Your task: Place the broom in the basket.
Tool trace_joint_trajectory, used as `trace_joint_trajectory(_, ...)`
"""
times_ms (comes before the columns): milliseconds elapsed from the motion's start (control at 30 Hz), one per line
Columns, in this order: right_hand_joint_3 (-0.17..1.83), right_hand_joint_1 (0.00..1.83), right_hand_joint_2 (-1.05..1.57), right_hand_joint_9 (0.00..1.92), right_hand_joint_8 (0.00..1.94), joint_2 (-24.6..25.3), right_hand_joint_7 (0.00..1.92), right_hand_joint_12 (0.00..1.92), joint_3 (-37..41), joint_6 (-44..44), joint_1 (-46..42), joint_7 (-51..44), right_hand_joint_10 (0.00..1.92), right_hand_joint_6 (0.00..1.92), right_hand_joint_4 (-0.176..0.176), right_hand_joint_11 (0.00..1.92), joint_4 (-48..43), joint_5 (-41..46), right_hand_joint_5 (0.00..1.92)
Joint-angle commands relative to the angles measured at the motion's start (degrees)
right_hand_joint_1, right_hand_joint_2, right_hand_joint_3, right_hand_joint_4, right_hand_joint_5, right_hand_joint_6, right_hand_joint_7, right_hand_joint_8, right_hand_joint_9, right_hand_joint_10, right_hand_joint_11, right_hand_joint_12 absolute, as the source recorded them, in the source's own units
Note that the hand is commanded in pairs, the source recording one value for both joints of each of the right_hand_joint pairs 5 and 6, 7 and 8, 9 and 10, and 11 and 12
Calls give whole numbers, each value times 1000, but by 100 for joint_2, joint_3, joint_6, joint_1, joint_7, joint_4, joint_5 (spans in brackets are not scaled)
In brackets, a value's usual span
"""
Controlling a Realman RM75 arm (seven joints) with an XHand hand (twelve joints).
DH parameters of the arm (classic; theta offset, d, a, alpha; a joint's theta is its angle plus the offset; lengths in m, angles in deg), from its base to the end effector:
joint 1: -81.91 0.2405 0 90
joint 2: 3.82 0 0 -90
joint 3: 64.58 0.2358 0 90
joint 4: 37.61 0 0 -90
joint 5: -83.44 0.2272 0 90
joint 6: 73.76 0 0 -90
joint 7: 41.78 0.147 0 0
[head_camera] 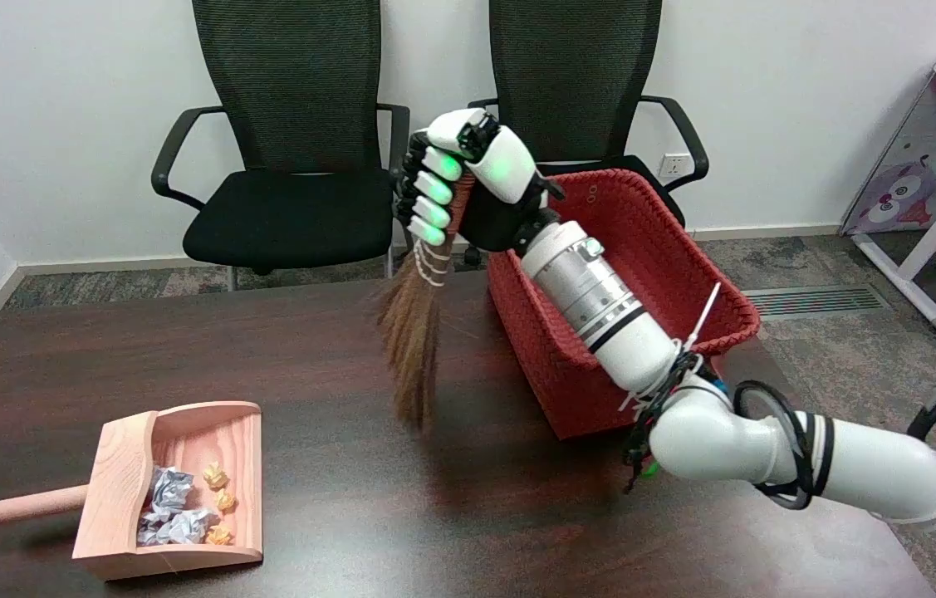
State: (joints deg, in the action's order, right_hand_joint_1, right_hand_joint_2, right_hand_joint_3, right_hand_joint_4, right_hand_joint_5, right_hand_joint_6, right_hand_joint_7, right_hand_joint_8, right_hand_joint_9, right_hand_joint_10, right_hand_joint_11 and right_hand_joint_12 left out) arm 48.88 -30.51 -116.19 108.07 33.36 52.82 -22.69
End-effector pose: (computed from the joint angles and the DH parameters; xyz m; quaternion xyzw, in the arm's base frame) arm -0.1514 -0.3717 0.1866 0.5672 -0.5788 0.5571 0.1814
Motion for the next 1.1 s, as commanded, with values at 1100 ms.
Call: trace_joint_trajectory(1100,1450,914,1326,1920,1920,-2737,1920,1920,1482,524,1080,1098,1920,1920,-2,1920,819,-155,1920)
